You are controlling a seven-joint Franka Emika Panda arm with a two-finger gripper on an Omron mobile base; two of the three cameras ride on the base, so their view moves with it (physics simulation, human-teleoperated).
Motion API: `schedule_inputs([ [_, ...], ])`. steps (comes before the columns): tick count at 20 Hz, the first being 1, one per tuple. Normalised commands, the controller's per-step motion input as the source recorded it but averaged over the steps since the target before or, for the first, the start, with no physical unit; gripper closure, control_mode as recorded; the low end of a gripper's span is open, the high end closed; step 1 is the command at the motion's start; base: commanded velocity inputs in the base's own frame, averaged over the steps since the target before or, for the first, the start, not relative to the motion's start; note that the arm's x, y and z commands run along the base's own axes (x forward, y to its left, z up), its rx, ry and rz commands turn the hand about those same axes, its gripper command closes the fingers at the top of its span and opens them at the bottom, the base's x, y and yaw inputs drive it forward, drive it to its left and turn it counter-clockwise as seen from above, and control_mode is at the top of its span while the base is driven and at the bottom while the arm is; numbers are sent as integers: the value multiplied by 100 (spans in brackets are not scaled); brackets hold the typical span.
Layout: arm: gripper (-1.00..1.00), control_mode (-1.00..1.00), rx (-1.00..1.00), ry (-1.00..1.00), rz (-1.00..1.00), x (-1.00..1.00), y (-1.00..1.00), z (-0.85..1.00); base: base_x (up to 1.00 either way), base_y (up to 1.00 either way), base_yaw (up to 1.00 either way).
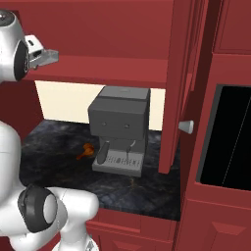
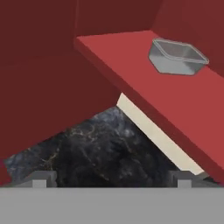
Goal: Retrieve the tupperware from the cabinet, then place the raw meat into the tupperware to avoid contamination.
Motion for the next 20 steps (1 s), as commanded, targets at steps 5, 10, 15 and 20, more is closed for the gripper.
schedule_inputs([
  [5,-100,-100,-13,0,41,11,-12,8,0,0,0],
  [10,-100,-100,-17,0,18,5,5,20,0,0,0],
  [15,-100,-100,-12,0,-7,11,18,11,0,0,0],
  [20,-100,-100,-7,0,-19,36,19,0,0,0,0],
])
